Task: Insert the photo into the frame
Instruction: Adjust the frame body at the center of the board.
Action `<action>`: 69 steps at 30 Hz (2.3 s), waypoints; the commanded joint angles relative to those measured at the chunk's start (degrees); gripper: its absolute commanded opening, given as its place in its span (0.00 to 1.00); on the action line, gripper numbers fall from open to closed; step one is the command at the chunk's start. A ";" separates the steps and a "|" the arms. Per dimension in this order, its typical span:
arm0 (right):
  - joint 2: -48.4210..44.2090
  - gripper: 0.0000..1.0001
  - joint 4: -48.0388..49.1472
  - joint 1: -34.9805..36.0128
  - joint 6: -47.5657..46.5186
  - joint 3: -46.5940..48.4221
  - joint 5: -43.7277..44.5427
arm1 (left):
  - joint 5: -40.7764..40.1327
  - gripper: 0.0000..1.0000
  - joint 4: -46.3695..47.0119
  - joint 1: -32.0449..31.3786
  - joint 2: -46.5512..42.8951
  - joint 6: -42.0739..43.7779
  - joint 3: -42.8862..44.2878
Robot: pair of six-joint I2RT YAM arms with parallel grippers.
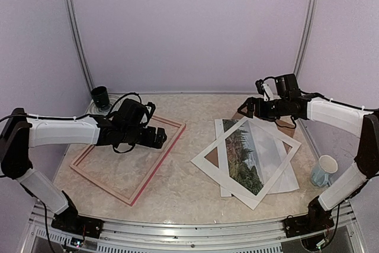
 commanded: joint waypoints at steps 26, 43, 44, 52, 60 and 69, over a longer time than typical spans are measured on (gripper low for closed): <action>1.63 0.99 5.72 -0.12 3.36 -3.76 -3.84 | 9.50 0.80 -5.75 -0.45 13.38 3.42 3.92; 2.93 0.99 5.27 -0.11 2.84 -3.53 -4.40 | 6.60 0.44 -8.94 -3.83 17.39 2.71 5.85; 2.87 0.99 5.15 -0.11 2.82 -3.49 -4.38 | 6.46 0.40 -8.99 -3.85 17.60 2.46 5.86; 3.19 0.99 5.20 -0.11 2.80 -3.63 -4.69 | 4.25 0.27 -9.70 -4.03 18.10 0.70 6.29; 3.31 0.99 4.82 -0.07 2.71 -3.95 -3.88 | 1.47 0.25 -9.82 -3.95 17.51 -2.35 7.20; 2.76 0.99 3.56 -0.11 2.79 -4.68 -1.12 | 0.67 0.21 -10.63 -3.49 23.46 -8.89 14.40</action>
